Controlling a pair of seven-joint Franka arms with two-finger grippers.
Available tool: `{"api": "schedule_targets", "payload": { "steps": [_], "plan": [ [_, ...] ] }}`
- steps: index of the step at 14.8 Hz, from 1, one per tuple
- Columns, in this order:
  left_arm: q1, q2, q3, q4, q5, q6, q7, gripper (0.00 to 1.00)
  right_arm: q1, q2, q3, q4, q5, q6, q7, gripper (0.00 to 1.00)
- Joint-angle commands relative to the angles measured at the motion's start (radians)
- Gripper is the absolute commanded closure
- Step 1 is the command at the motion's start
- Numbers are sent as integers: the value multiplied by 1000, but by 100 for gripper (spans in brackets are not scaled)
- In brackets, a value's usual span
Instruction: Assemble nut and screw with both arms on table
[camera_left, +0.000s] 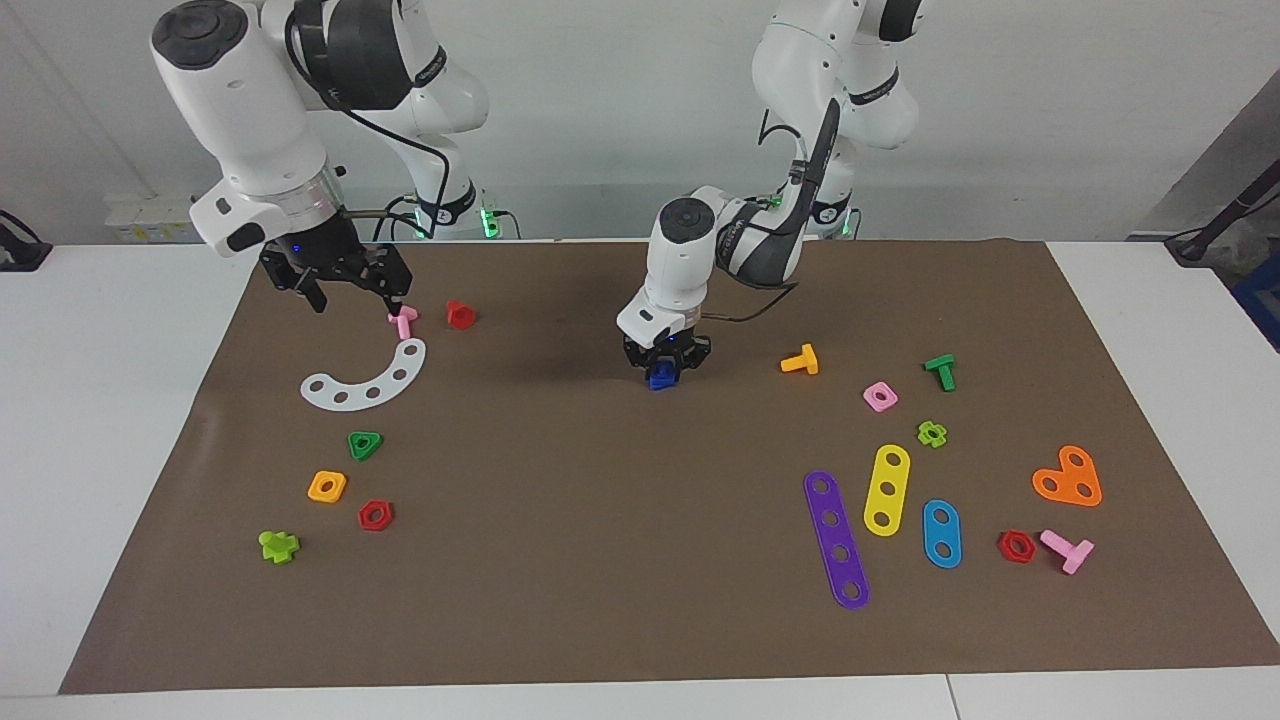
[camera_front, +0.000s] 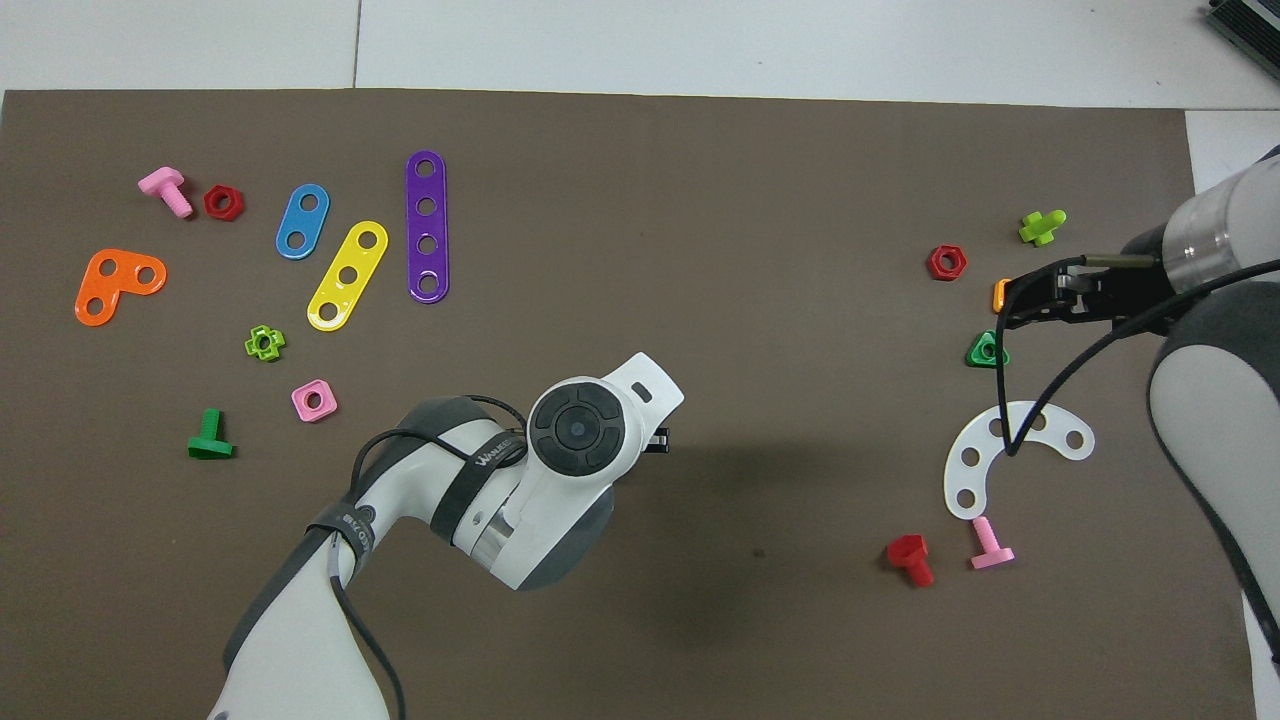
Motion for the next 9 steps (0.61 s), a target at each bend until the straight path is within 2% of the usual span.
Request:
{"api": "schedule_targets", "payload": {
  "steps": [1, 6, 9],
  "plan": [
    [-24, 0, 16, -24, -9, 30, -9, 0, -9, -23, 2, -23, 28, -1, -29, 0],
    [-9, 9, 18, 23, -6, -7, -2, 0, -9, -23, 2, -23, 28, -1, -29, 0],
    [37, 18, 21, 115, -4, -80, 20, 0, -9, -23, 2, -23, 28, -1, -29, 0]
  ]
}}
